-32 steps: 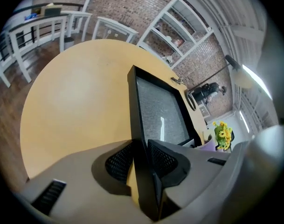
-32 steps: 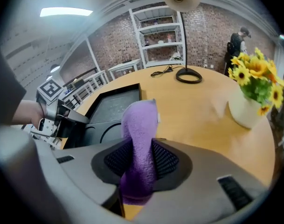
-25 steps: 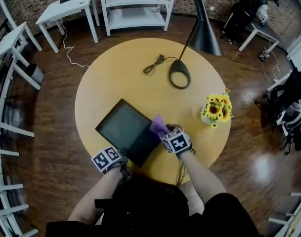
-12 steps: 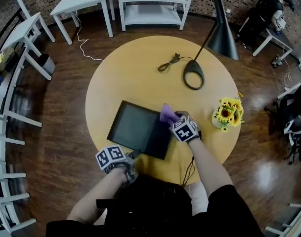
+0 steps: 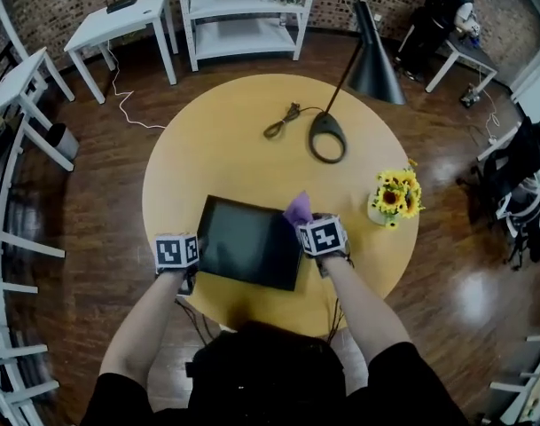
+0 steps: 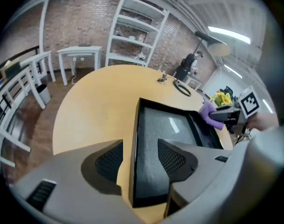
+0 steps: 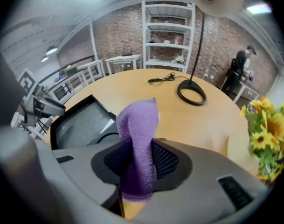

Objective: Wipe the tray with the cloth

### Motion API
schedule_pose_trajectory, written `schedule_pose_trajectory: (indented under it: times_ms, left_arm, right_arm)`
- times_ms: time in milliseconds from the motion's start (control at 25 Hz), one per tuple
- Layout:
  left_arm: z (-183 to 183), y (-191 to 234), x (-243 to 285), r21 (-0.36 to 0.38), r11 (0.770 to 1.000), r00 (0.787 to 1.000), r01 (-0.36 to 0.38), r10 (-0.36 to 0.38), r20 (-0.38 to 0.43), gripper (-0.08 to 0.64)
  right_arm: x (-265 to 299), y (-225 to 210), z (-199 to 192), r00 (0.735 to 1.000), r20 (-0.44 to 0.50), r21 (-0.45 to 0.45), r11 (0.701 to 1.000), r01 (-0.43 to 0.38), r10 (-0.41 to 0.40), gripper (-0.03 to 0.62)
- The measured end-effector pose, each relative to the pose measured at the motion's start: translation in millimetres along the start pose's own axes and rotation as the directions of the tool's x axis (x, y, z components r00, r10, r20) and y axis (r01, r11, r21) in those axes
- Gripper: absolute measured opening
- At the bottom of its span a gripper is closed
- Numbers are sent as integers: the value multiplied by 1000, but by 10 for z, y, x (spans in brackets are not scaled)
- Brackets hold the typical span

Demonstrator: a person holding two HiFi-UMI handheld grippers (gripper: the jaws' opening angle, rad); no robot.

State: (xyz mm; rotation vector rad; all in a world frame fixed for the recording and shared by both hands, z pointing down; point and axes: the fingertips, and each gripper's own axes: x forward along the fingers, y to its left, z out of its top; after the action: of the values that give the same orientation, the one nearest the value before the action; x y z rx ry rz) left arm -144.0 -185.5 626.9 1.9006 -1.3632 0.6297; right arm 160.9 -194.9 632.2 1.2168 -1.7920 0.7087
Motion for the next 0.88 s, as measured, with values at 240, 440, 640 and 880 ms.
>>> schedule_pose_trajectory:
  times_ms: [240, 440, 640, 880]
  left_arm:
    - [-91, -146, 309, 71, 994, 992, 89, -82, -97, 197]
    - [-143, -94, 291, 70, 994, 995, 87, -83, -53, 135]
    - [-104, -81, 279, 78, 994, 997, 79, -79, 1, 127]
    - [-115, -46, 315, 30, 996, 997, 79, -79, -14, 123]
  right_arm:
    - [32, 22, -195, 999, -7, 307, 951, -46, 51, 143]
    - [112, -9, -220, 997, 66, 405, 912, -62, 38, 143]
    - [13, 57, -278, 996, 91, 422, 906, -48, 10, 143]
    - [-166, 354, -661, 997, 81, 452, 890, -54, 19, 143]
